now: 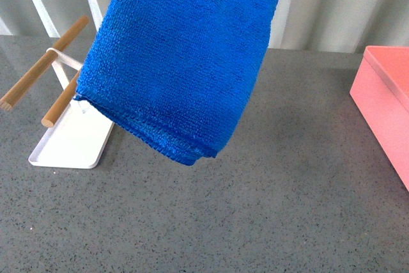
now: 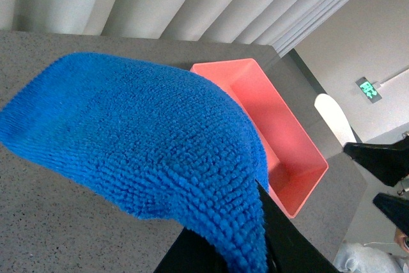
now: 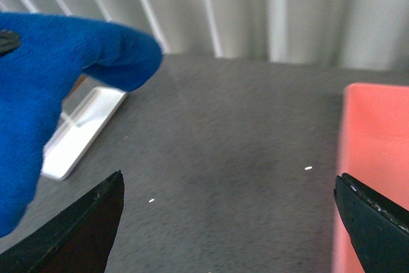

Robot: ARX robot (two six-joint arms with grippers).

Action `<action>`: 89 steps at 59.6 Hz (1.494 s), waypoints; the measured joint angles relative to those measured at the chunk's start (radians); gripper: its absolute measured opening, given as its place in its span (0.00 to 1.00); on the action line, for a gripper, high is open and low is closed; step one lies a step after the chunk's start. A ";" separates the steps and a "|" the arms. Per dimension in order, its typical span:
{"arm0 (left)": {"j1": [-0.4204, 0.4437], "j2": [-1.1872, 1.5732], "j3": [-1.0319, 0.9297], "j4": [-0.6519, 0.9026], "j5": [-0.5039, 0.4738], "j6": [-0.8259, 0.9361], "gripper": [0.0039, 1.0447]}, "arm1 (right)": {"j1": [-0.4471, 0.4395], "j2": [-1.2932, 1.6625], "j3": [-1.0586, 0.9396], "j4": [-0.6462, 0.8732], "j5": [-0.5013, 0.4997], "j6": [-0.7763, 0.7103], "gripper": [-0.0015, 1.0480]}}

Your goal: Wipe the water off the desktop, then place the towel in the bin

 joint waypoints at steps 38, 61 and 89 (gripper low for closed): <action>0.000 0.000 0.000 0.000 0.000 0.002 0.04 | 0.405 0.490 0.206 0.277 -0.129 0.066 0.93; 0.000 0.000 0.000 0.000 0.000 0.002 0.04 | 0.472 0.571 0.234 0.424 -0.135 0.130 0.93; 0.000 0.000 0.000 0.000 -0.001 0.002 0.16 | 0.484 0.646 0.295 0.531 -0.018 0.209 0.32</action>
